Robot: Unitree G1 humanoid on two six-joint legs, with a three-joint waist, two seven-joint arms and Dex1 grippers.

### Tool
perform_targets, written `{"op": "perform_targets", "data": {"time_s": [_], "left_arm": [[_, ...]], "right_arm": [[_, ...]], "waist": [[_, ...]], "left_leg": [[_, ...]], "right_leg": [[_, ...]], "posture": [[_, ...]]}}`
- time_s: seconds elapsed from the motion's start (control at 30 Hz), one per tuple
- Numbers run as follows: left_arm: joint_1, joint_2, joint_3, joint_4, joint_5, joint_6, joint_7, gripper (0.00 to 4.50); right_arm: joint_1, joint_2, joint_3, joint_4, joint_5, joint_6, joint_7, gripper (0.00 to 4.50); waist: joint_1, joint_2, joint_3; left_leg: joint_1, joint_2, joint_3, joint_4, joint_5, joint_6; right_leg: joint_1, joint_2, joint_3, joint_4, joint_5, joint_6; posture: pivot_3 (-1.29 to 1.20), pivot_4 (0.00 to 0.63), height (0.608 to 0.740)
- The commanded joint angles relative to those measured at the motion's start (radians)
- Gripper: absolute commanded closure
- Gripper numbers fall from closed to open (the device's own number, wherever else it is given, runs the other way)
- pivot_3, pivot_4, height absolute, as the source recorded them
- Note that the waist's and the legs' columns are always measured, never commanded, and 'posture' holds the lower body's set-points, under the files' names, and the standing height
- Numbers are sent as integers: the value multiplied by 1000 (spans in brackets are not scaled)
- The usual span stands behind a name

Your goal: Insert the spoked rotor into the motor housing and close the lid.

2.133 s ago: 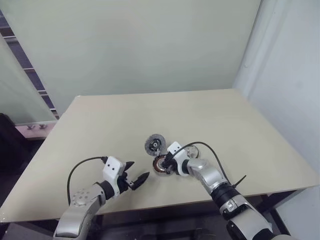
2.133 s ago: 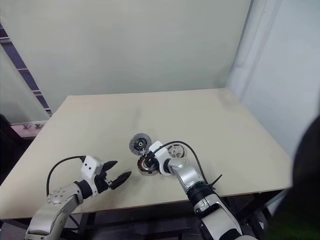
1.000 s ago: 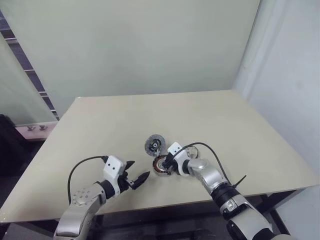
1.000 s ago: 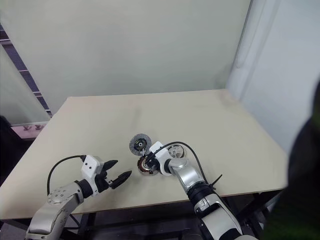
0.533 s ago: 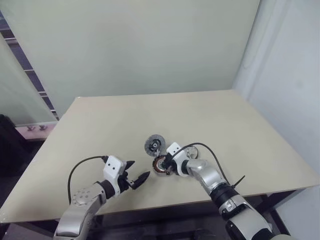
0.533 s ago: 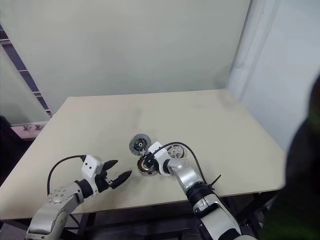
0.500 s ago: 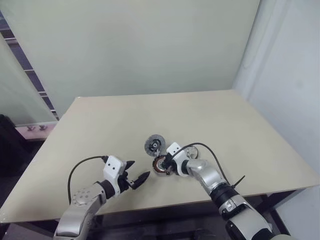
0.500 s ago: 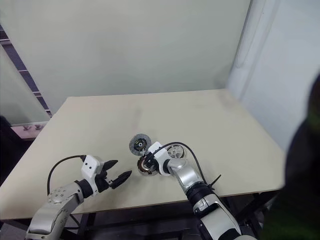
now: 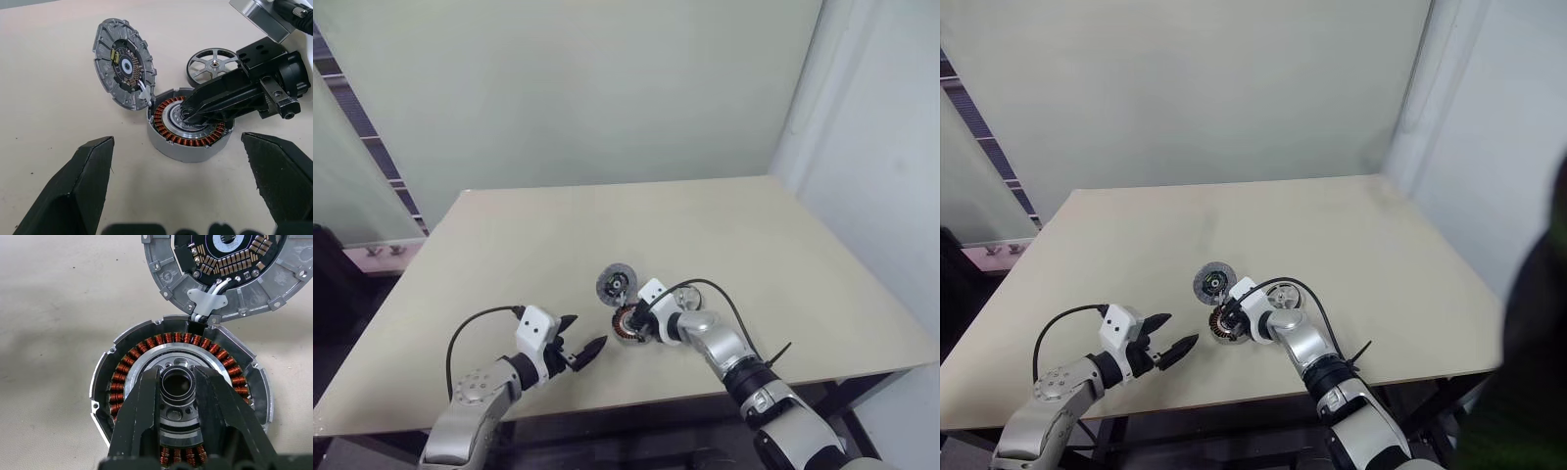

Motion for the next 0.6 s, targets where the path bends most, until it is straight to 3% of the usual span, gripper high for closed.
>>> {"op": "perform_targets", "data": {"time_s": [0.03,0.43,0.6], "left_arm": [[-7,3,6,-35,-2,-19,-1,0],[-21,0,0,-21,0,-23,-5,0],[-20,0,-1,-22,1,-23,-4,0]], "right_arm": [[-11,-6,-2,-12,-10,7,2,3780],[-9,-14,0,-21,-12,19,11,3780],[-2,-14,3,-36,-9,24,27,2151]], "waist": [[0,0,0],[0,0,0],[0,0,0]], "left_leg": [[0,0,0,0,0,0],[0,0,0,0,0,0],[0,0,0,0,0,0]], "right_leg": [[0,0,0,0,0,0],[0,0,0,0,0,0],[0,0,0,0,0,0]], "posture": [[0,0,740],[0,0,740],[0,0,740]]}}
